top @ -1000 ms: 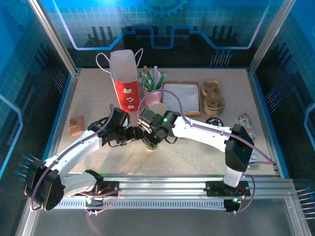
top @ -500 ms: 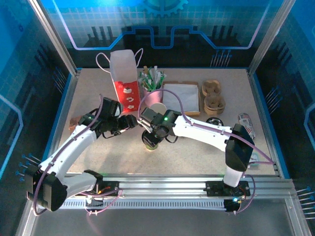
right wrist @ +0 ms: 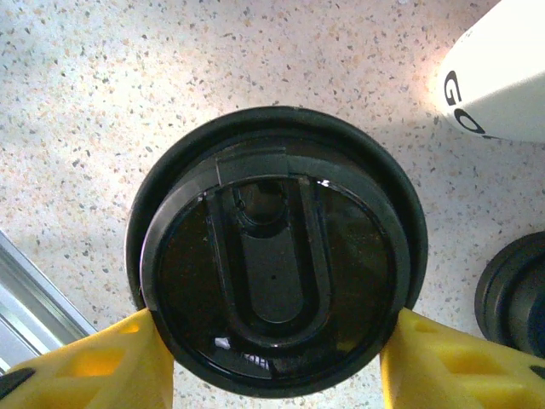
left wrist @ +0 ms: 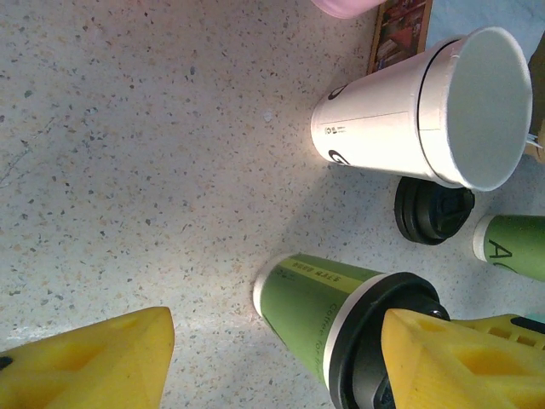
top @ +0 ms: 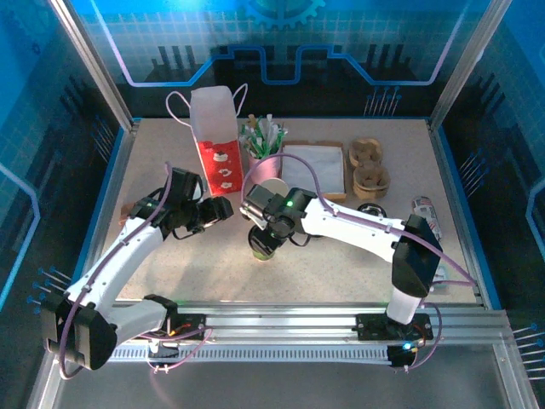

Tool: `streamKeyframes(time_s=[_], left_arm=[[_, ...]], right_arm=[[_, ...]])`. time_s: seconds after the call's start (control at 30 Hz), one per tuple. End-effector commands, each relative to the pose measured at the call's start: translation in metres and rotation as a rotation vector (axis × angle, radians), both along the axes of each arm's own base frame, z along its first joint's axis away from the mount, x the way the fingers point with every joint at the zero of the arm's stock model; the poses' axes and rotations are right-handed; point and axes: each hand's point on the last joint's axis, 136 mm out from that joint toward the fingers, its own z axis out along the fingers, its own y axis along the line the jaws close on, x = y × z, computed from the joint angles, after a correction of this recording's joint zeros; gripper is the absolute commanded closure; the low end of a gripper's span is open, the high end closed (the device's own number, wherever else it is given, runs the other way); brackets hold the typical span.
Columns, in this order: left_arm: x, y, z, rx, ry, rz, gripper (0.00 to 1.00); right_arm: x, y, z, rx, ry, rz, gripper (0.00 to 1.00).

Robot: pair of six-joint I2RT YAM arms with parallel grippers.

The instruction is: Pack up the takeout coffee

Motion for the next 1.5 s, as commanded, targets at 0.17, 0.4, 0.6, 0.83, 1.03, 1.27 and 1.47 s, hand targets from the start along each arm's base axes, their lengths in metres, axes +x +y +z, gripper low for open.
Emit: streamKeyframes(time_s=[0.17,0.4,0.6,0.83,1.03,1.27,1.47], left_arm=[[-0.001,0.001,0.005,-0.002,-0.017,-0.019,0.33],[-0.001,0.002,0.005,0.001,-0.02,-0.02,0.34],[0.0,0.001,0.006,-0.002,-0.025,-0.025,0.34],[0.002,-0.003,0.006,-0.019,-0.022,-0.034,0.35],[0.005,-0.009,0.008,-0.043,-0.02,-0.045,0.35],[0.01,-0.016,0.009,-0.075,-0.016,-0.059,0.36],[0.013,-0.021,0.011,-0.084,-0.017,-0.069,0.36]], right_arm=[[-0.009,-0.022,0.013,-0.027,0.02,0.004,0.42],[-0.005,-0.035,0.028,-0.017,-0.021,-0.025,0.42],[-0.005,-0.054,0.037,-0.02,-0.042,-0.061,0.42],[-0.007,-0.098,0.037,-0.043,-0.041,-0.165,0.42],[-0.011,-0.138,0.037,-0.051,-0.028,-0.272,0.43],[-0.017,-0.182,0.033,-0.062,-0.005,-0.43,0.43],[-0.019,-0.214,0.03,-0.06,0.003,-0.569,0.44]])
